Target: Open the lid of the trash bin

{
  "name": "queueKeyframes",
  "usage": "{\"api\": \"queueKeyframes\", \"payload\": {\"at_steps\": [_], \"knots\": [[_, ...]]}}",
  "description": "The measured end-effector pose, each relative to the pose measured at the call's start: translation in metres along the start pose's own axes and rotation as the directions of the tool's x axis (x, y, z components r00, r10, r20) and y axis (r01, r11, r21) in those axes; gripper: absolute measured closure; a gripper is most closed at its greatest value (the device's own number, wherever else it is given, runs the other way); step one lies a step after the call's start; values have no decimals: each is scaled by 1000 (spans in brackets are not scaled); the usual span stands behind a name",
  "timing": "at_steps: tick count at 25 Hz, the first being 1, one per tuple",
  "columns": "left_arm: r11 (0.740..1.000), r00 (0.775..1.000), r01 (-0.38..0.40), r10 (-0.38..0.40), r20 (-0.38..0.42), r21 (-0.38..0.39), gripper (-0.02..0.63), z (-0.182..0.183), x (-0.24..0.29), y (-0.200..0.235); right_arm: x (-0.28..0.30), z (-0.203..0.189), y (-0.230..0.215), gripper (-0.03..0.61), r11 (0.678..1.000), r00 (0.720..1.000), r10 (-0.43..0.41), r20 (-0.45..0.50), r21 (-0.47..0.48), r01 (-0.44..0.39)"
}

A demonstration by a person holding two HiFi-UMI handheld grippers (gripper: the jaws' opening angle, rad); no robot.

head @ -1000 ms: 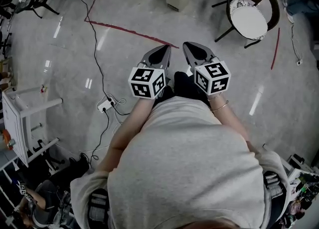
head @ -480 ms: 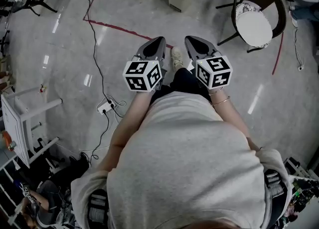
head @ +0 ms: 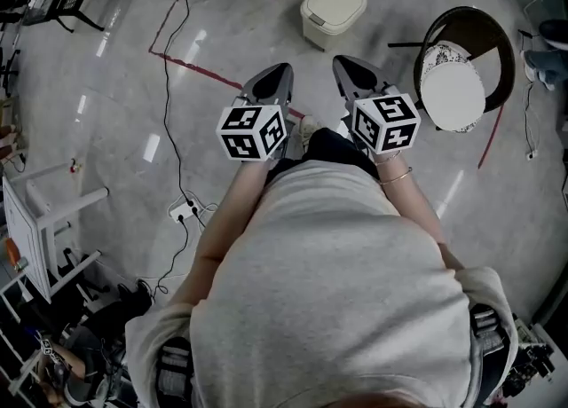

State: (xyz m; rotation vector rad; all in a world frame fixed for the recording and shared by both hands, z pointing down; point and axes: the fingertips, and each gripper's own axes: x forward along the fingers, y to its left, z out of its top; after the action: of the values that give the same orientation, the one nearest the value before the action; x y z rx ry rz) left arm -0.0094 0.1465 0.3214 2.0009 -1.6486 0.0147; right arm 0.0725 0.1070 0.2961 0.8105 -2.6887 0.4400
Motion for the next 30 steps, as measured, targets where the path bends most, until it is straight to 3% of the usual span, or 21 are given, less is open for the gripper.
{"api": "queueKeyframes", "payload": {"at_steps": [6, 15, 25, 30], "knots": [[999, 999, -32, 32, -27, 14, 604, 17, 46, 11, 28, 13, -44, 572, 1000, 1000, 13, -16, 28, -12], [999, 993, -41, 41, -108, 1, 604, 18, 81, 25, 48, -3, -66, 572, 988, 998, 34, -61, 155, -24], [1000, 988, 4, -4, -157, 1, 604, 29, 123, 69, 84, 2, -102, 572, 981, 994, -82, -69, 173, 93], [997, 971, 71, -70, -227, -5, 604, 36, 157, 95, 109, 1, -122, 572, 954, 979, -177, -98, 228, 195]]}}
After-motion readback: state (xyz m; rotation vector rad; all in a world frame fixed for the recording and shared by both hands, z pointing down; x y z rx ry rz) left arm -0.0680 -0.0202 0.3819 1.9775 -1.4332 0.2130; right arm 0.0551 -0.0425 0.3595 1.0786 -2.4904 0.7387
